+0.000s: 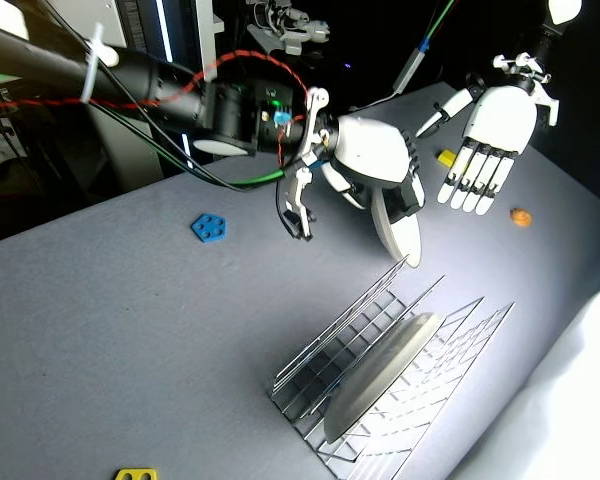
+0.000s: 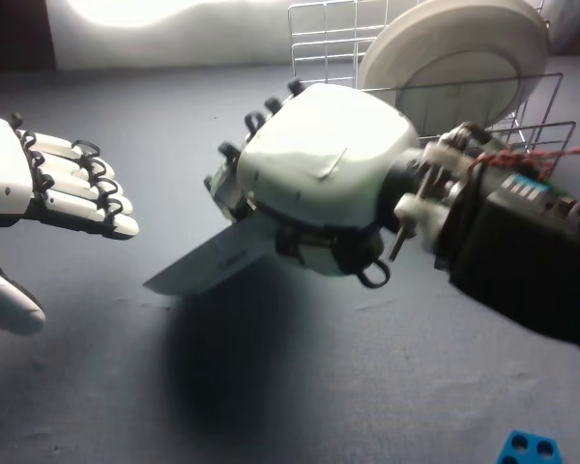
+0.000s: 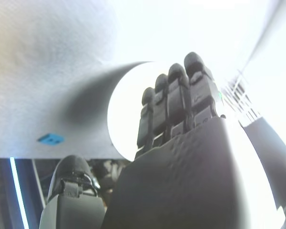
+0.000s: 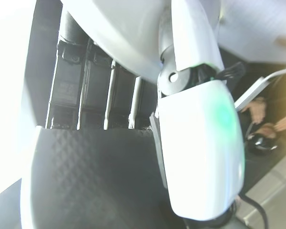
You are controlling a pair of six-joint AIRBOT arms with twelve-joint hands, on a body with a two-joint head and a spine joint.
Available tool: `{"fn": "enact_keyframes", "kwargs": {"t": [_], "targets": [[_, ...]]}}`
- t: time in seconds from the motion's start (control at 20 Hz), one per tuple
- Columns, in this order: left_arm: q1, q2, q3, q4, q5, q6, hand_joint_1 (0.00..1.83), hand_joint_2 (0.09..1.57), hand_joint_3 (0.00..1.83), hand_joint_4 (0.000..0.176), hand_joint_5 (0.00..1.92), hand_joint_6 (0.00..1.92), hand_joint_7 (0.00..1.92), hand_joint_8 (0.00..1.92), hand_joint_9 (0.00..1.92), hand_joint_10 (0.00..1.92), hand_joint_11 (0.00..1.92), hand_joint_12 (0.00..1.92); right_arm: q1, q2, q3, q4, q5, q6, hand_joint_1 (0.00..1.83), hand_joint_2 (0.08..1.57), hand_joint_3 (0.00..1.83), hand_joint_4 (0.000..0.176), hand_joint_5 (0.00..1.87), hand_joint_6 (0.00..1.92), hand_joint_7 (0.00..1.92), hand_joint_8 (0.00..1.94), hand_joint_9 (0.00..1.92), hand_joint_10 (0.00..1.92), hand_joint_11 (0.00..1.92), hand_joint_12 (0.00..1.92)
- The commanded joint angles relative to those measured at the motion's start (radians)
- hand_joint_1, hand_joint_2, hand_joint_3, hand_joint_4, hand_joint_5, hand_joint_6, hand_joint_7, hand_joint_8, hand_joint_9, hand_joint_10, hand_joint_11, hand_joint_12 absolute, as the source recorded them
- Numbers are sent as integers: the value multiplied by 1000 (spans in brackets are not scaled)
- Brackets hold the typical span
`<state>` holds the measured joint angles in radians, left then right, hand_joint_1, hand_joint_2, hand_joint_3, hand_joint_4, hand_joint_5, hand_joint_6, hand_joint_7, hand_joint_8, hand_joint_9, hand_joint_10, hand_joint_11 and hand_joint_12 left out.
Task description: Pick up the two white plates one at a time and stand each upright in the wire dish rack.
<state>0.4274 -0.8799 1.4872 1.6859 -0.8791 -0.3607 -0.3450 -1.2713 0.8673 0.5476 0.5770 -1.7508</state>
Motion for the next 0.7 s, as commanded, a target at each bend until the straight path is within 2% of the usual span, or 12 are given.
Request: {"fn": "enact_keyframes", "kwargs": {"t": [0.0,0.1,0.2,0.25,0.3,0.5,0.55,0.6,0.65], "targets": [[-14,13,1,-63,-3,3,0,1077,0,0,156,7,156,7,130,7,0,271,26,16,-16,-32,95,-1,1374,1106,0,0,920,1083,993,901,961,1116,766,1280],[-17,12,5,-65,1,3,0,1074,0,0,123,2,123,2,101,1,0,195,48,48,-47,-19,84,0,1368,1122,2,0,892,1138,956,962,925,1154,736,1293],[-17,12,6,-65,3,3,0,1076,0,0,134,5,125,2,102,2,0,209,68,72,-73,-7,77,0,1370,1118,0,0,898,1136,977,939,928,1135,754,1287],[-17,12,6,-65,3,3,0,1085,4,0,112,5,100,4,74,5,0,121,80,83,-83,10,72,-1,1371,1116,0,0,896,1133,985,930,928,1138,755,1287],[-17,12,6,-65,4,3,0,1081,2,0,117,5,104,5,77,6,0,120,96,95,-92,39,62,-1,1372,1113,0,0,901,1124,995,914,934,1130,758,1283],[-14,12,6,-65,4,3,0,1075,0,0,140,3,134,4,113,5,0,258,180,155,-124,207,13,-2,1371,1116,0,0,895,1129,975,928,942,1135,757,1281],[-13,12,8,-65,5,3,0,1077,0,0,131,1,125,3,107,1,0,244,205,172,-128,262,-4,-2,1370,1118,0,0,890,1129,973,941,935,1148,749,1302],[-12,11,10,-65,6,3,0,1077,0,0,159,4,154,5,133,5,0,314,234,189,-129,322,-35,-2,1371,1116,0,0,895,1120,986,923,935,1149,750,1305],[-11,11,12,-65,6,3,0,1079,0,0,152,2,143,5,121,3,0,280,253,201,-129,380,-60,-3,1377,1098,0,0,932,1057,1027,858,971,1098,779,1279]]}}
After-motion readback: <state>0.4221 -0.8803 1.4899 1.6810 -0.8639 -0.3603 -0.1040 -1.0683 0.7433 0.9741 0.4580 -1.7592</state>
